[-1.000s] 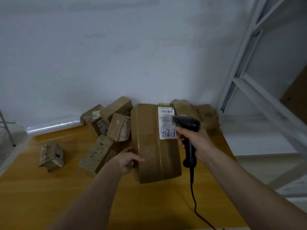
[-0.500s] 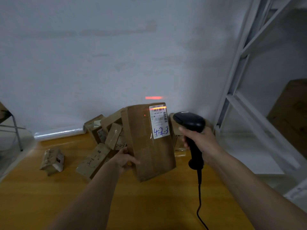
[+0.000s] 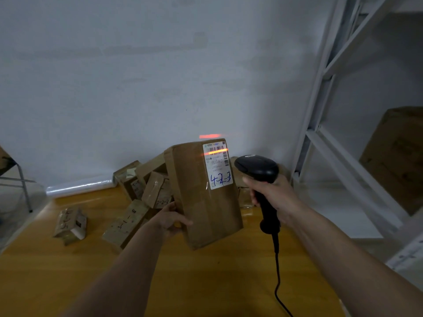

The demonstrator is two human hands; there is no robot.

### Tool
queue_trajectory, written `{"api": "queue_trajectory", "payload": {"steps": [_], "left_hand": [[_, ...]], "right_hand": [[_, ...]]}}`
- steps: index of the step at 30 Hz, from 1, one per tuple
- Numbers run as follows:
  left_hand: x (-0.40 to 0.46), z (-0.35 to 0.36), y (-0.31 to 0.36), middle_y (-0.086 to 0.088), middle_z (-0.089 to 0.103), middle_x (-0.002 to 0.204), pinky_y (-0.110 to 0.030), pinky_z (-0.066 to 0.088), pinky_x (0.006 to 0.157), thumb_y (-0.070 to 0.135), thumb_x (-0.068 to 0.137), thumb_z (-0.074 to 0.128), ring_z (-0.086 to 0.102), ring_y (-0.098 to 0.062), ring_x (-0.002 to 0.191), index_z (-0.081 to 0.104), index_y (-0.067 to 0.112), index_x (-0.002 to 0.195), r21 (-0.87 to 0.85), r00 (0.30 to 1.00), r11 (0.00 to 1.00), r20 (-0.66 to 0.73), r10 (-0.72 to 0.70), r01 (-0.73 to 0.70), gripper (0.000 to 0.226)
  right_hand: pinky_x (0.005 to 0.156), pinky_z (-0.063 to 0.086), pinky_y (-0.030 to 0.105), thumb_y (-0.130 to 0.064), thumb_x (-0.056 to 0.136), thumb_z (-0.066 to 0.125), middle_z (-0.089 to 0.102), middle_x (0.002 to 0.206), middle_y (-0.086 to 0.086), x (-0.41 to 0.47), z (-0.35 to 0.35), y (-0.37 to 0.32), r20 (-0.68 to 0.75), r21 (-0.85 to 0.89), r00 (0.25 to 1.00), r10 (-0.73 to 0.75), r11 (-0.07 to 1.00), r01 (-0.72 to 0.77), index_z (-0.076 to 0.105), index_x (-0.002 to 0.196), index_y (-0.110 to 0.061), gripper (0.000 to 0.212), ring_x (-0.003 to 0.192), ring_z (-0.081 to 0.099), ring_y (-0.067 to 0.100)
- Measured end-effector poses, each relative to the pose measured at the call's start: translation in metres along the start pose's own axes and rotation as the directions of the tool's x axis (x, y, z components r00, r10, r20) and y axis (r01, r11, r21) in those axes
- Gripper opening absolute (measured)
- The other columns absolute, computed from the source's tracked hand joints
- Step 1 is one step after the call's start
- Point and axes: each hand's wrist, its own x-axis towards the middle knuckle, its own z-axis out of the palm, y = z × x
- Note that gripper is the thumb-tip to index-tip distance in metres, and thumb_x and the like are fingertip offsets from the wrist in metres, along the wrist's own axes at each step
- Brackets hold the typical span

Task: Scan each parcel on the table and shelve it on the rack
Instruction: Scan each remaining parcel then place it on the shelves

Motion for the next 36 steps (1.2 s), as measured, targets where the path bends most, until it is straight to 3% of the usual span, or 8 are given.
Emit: {"api": "queue_trajectory", "payload": {"steps": [10,14,16,19,22,24,31,36], "left_hand": [[-0.001,-0.004,0.007,-0.014,0.049,0.14,-0.057,0.039,0.106,-0.026,0.062,0.068,0.044,-0.037,0.13,0.042,0.01,0.142,0.025,0.999,1.0,-0.028,0.017,-0.016,0.092],[-0.001,-0.013,0.025,-0.015,0.046,0.143,-0.057,0.041,0.104,-0.025,0.067,0.067,0.042,-0.039,0.131,0.037,0.011,0.146,0.065,0.999,0.997,-0.041,0.03,-0.027,0.092],[-0.002,-0.018,0.04,-0.017,0.047,0.141,-0.058,0.04,0.104,-0.022,0.07,0.066,0.042,-0.042,0.131,0.038,0.007,0.144,0.135,1.0,0.991,0.006,0.014,-0.015,0.084],[-0.004,-0.024,0.061,-0.014,0.052,0.126,-0.057,0.041,0.103,-0.019,0.071,0.065,0.042,-0.042,0.128,0.05,0.006,0.132,0.201,0.999,0.979,-0.045,-0.008,0.017,0.067],[-0.008,-0.029,0.082,-0.01,0.052,0.118,-0.055,0.039,0.104,-0.016,0.069,0.066,0.041,-0.038,0.125,0.056,0.012,0.116,0.292,0.999,0.957,-0.04,0.008,0.004,0.056],[-0.012,-0.032,0.096,-0.008,0.054,0.107,-0.054,0.039,0.103,-0.016,0.061,0.067,0.042,-0.036,0.118,0.058,0.015,0.101,0.326,0.999,0.945,-0.036,-0.007,0.019,0.051],[-0.022,-0.038,0.125,-0.011,0.055,0.101,-0.044,0.048,0.064,-0.011,0.05,0.068,0.051,-0.032,0.087,0.064,0.008,0.101,0.459,0.992,0.88,-0.08,-0.095,0.121,0.055],[-0.024,-0.039,0.127,-0.011,0.052,0.096,-0.047,0.047,0.066,-0.012,0.049,0.067,0.048,-0.032,0.082,0.061,0.008,0.102,0.465,0.988,0.872,-0.111,-0.111,0.15,0.057]], "right_hand": [[0.049,0.049,0.022,-0.023,0.084,0.074,0.066,0.064,0.004,0.004,0.006,0.004,-0.04,0.044,0.999,-0.022,0.999,0.024,0.068,0.088,-0.01,0.015,0.05,0.059,0.014],[0.047,0.05,0.02,-0.016,0.082,0.075,0.067,0.063,0.004,0.011,0.008,0.007,-0.07,-0.156,0.995,-0.075,0.986,0.063,0.068,0.084,-0.014,0.007,0.047,0.06,0.01],[0.054,0.054,0.024,-0.014,0.081,0.076,0.067,0.067,0.001,0.017,0.007,0.008,-0.052,-0.341,0.988,-0.148,0.932,0.122,0.066,0.086,-0.02,0.012,0.053,0.062,0.009],[0.062,0.051,0.028,-0.017,0.08,0.078,0.067,0.075,-0.001,0.025,0.004,0.012,-0.002,-0.546,0.985,-0.171,0.826,0.143,0.067,0.097,-0.017,0.02,0.061,0.059,0.008],[0.054,0.041,0.016,-0.019,0.08,0.078,0.064,0.07,-0.006,0.029,0.003,0.021,0.035,-0.648,0.986,-0.164,0.747,0.147,0.067,0.093,-0.016,0.018,0.057,0.055,0.0],[0.055,0.04,0.014,-0.02,0.079,0.079,0.062,0.072,-0.01,0.03,0.003,0.027,0.038,-0.681,0.983,-0.178,0.715,0.156,0.063,0.09,-0.022,0.02,0.065,0.056,-0.001],[0.052,0.04,0.013,-0.019,0.077,0.079,0.059,0.07,-0.013,0.033,-0.002,0.04,0.023,-0.773,0.981,-0.19,0.619,0.138,0.062,0.085,-0.023,0.019,0.069,0.059,0.002],[0.053,0.046,0.026,-0.017,0.075,0.076,0.062,0.067,-0.004,0.034,-0.007,0.039,0.028,-0.819,0.987,-0.158,0.563,0.114,0.059,0.07,-0.021,0.018,0.067,0.062,0.014]]}}
